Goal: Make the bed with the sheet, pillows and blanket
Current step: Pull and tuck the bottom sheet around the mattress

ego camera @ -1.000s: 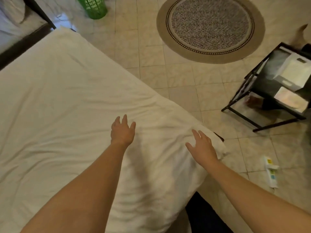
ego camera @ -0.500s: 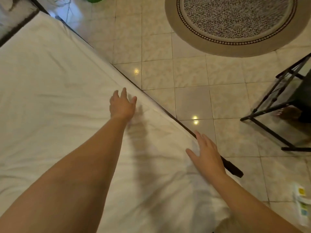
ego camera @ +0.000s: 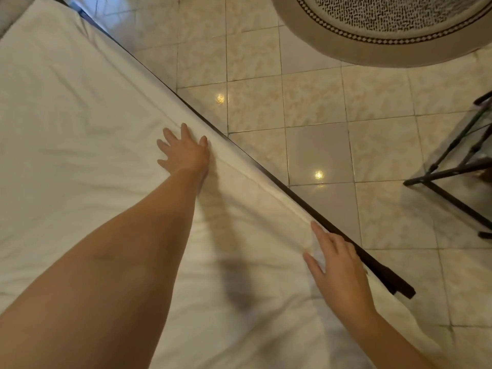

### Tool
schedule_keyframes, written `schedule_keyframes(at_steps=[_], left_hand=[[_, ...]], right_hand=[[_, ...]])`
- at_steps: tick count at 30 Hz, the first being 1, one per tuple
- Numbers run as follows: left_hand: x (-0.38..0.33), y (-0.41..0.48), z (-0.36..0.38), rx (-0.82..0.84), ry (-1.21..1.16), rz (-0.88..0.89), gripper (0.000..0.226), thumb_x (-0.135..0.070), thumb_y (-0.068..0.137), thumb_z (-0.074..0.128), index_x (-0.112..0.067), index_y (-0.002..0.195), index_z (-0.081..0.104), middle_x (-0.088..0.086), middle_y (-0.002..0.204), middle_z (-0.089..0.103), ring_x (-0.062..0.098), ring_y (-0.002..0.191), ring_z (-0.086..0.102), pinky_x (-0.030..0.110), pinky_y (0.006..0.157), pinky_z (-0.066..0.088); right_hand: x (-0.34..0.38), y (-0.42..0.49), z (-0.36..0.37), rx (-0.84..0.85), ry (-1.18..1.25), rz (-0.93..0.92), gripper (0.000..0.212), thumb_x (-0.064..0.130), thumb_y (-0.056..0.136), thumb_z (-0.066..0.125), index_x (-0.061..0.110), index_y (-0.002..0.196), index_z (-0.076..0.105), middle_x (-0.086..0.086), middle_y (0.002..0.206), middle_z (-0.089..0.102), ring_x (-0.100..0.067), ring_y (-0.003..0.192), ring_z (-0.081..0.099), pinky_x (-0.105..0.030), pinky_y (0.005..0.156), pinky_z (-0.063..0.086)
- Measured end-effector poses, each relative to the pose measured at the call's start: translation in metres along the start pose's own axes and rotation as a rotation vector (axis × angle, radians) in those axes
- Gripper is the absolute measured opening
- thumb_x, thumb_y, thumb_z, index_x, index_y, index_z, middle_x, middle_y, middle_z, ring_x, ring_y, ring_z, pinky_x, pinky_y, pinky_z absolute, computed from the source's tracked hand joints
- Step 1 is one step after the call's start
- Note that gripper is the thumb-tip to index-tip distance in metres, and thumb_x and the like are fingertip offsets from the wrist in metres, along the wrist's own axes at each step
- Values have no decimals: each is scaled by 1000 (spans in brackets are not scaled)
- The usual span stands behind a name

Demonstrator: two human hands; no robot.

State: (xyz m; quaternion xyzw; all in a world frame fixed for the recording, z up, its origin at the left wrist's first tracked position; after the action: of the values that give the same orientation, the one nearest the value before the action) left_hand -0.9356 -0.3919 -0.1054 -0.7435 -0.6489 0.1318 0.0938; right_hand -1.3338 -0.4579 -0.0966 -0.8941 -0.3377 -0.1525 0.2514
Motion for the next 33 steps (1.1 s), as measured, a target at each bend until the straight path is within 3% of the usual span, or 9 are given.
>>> schedule_keyframes(at_steps=[6, 12, 16, 22, 24, 26, 28, 30, 33], left_hand=[[1, 16, 3, 29, -64, -26, 60, -45, 102, 40, -33, 158, 22, 5, 166, 12, 37, 149, 21, 64, 108, 38], [6, 15, 5, 32, -146, 20, 52, -26, 100, 38, -28, 151, 30, 6, 166, 18, 38, 149, 21, 66, 111, 33], [15, 15, -9, -27, -241, 56, 48, -9, 93, 45, -14, 141, 45, 11, 151, 38, 38, 138, 39, 55, 109, 41], [35, 18, -35, 3, -274, 62, 88, 14, 80, 57, -32, 154, 40, 8, 148, 38, 37, 122, 56, 53, 90, 59], [42, 12, -43, 27, -221, 49, 90, 20, 75, 63, -22, 152, 46, 8, 151, 33, 40, 124, 56, 53, 91, 59], [49, 5, -53, 12, -178, 41, 69, 19, 72, 68, -3, 136, 55, 12, 146, 35, 45, 120, 56, 55, 90, 59], [59, -1, -65, -4, -190, 23, 59, 19, 70, 69, 5, 125, 55, 14, 142, 37, 48, 114, 56, 56, 88, 58], [73, -5, -75, -31, -236, 20, 59, 16, 73, 70, 6, 128, 52, 12, 147, 35, 46, 112, 58, 55, 88, 59], [99, -12, -93, -105, -321, 43, 51, -7, 94, 68, 5, 139, 46, 8, 157, 31, 43, 113, 62, 52, 97, 57]], right_hand=[[0, 2, 1, -14, -15, 2, 79, 51, 96, 57, 34, 162, 17, 8, 123, 57, -13, 105, 53, -33, 87, 51], [2, 3, 4, -58, -42, -16, 72, 46, 94, 64, 26, 157, 36, 4, 116, 61, -17, 98, 56, -36, 83, 54], [4, 1, 4, -63, -35, -19, 60, 41, 94, 67, 26, 149, 49, 6, 106, 60, -16, 95, 55, -37, 82, 53], [16, -3, -3, -4, 55, -9, 33, 39, 97, 64, 30, 128, 64, 11, 99, 54, -11, 91, 52, -36, 68, 55], [21, -8, -8, 24, 55, -17, 27, 40, 98, 61, 35, 124, 63, 14, 95, 52, -9, 87, 52, -36, 63, 55], [28, -15, -13, 55, 79, -17, 27, 43, 98, 59, 38, 125, 64, 16, 92, 59, -8, 82, 57, -35, 64, 56], [37, -24, -19, 106, 96, -19, 28, 47, 100, 56, 42, 127, 62, 16, 91, 67, -6, 77, 62, -31, 68, 56], [49, -36, -23, 158, 74, -50, 28, 49, 101, 53, 45, 127, 60, 17, 88, 69, -6, 75, 63, -27, 67, 54], [73, -60, -26, 222, 61, -95, 31, 49, 101, 52, 48, 131, 57, 15, 91, 72, -10, 80, 67, -29, 70, 54]])
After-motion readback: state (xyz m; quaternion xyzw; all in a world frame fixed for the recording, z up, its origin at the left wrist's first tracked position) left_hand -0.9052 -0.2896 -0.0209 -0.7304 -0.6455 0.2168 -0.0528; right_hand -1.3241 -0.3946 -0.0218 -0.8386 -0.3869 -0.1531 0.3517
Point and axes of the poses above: each hand's wrist, its own y-axis towards the middle knuckle, its own z-axis out of the palm, x = y × z, the point moved 1 cm from there along y, towards the middle knuckle
